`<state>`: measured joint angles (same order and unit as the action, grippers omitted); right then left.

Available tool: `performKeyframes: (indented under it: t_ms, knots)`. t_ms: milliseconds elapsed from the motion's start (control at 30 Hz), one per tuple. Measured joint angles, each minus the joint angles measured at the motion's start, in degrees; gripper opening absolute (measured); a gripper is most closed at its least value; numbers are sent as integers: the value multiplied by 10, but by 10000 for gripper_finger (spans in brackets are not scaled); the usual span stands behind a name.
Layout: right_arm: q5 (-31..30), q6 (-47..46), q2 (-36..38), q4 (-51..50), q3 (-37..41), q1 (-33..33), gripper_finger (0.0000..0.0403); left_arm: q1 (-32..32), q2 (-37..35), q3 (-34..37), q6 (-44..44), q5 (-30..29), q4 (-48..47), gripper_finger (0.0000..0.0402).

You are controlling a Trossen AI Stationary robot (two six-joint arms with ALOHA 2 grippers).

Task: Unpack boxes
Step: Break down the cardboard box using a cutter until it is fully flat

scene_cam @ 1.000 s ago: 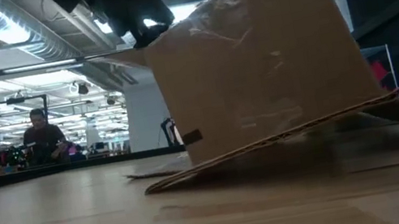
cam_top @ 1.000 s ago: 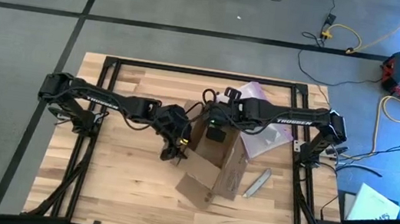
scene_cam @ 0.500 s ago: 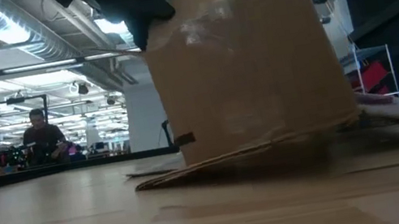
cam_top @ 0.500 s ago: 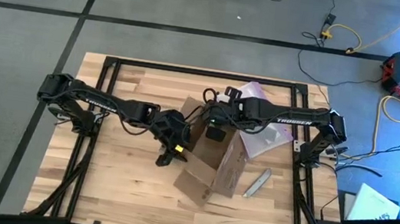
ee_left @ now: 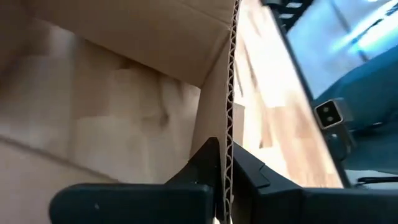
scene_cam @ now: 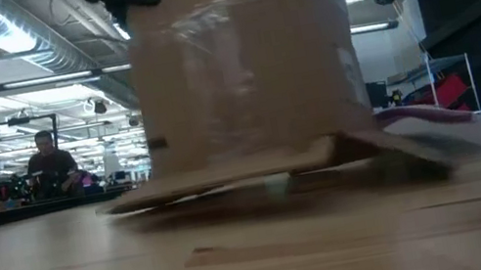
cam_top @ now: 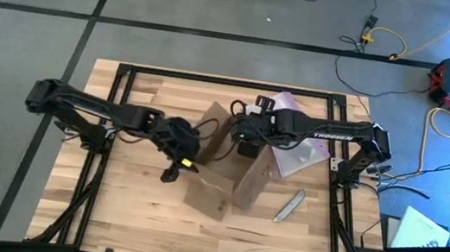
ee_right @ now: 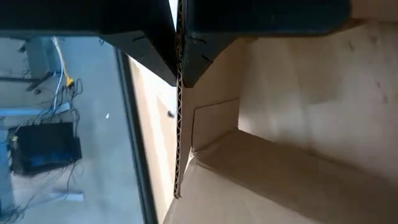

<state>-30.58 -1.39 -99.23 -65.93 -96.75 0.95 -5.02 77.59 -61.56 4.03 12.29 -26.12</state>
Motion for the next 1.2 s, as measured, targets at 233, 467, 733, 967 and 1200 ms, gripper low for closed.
performKeyframes:
  t_ms: [233,467,733,967,1200]
  knots:
    - [4,64,40,22,0,-37,0,1,-106,0,6,-113,-121,0]
    - [51,119,89,36,0,-72,0,2,-184,0,42,-215,-185,0]
    - [152,108,129,46,0,-74,0,3,-193,0,58,-312,-240,0]
    - [198,75,129,-8,0,-32,0,21,-191,0,71,-416,-251,0]
    - [260,89,123,-31,1,16,0,44,-191,22,54,-440,-259,0]
